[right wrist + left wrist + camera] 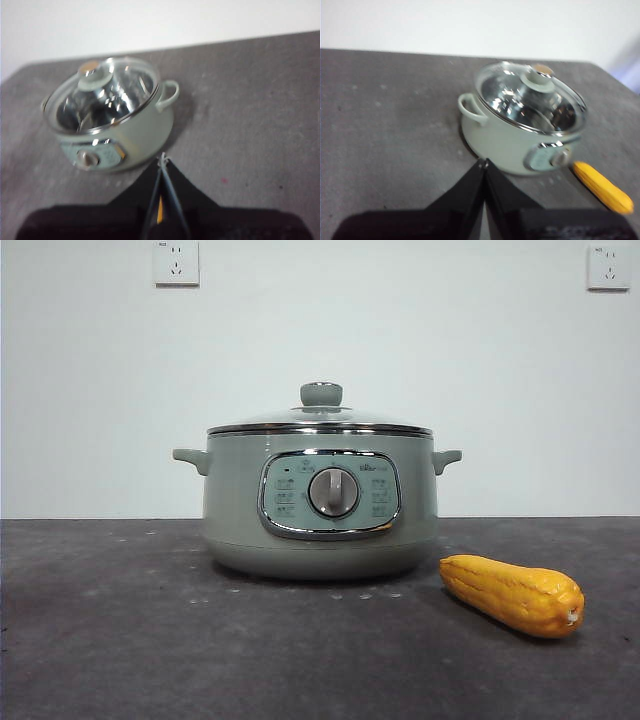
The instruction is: Pick up the corn,open the lid,put the corn in the pot,close the lid
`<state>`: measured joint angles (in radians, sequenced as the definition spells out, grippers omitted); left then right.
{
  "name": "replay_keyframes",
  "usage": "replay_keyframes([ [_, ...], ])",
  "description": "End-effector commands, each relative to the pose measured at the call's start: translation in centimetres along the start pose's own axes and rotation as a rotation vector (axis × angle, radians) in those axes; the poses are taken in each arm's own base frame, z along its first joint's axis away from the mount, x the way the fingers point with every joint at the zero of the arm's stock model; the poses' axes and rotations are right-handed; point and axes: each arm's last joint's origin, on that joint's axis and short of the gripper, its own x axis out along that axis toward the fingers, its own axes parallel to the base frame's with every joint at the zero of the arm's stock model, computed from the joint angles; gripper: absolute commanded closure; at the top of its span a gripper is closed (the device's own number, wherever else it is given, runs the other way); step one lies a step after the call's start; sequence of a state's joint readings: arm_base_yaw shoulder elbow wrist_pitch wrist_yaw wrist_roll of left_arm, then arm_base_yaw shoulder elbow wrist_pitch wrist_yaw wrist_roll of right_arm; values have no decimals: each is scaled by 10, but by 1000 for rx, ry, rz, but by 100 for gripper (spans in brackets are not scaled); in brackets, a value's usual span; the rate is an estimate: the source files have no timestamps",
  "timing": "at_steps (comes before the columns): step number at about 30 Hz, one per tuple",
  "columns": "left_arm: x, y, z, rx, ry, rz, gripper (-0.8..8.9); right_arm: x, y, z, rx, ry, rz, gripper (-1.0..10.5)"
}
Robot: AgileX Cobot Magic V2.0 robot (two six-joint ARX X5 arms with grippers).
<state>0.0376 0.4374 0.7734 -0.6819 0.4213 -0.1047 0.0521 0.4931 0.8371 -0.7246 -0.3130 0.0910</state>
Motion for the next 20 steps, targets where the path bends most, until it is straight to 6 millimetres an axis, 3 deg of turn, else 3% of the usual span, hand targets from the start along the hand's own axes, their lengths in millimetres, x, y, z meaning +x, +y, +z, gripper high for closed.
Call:
replay_keyframes([
  [1,-7,-5,12,55,39,-14,820,-4,3,15,-70,61,20,958],
  [7,-12,-10,28,61,66,-39,820,-4,6,34,-103,136,36,958],
  [16,-8,-9,33,49,94,-42,780,1,4,36,-90,170,37,908],
  [17,-7,-9,33,46,98,-42,661,1,4,36,-90,169,37,806],
  [19,-5,-9,33,34,106,-66,244,0,5,37,-89,168,37,501],
  [20,-4,-9,34,33,109,-76,148,0,5,37,-88,168,37,363],
])
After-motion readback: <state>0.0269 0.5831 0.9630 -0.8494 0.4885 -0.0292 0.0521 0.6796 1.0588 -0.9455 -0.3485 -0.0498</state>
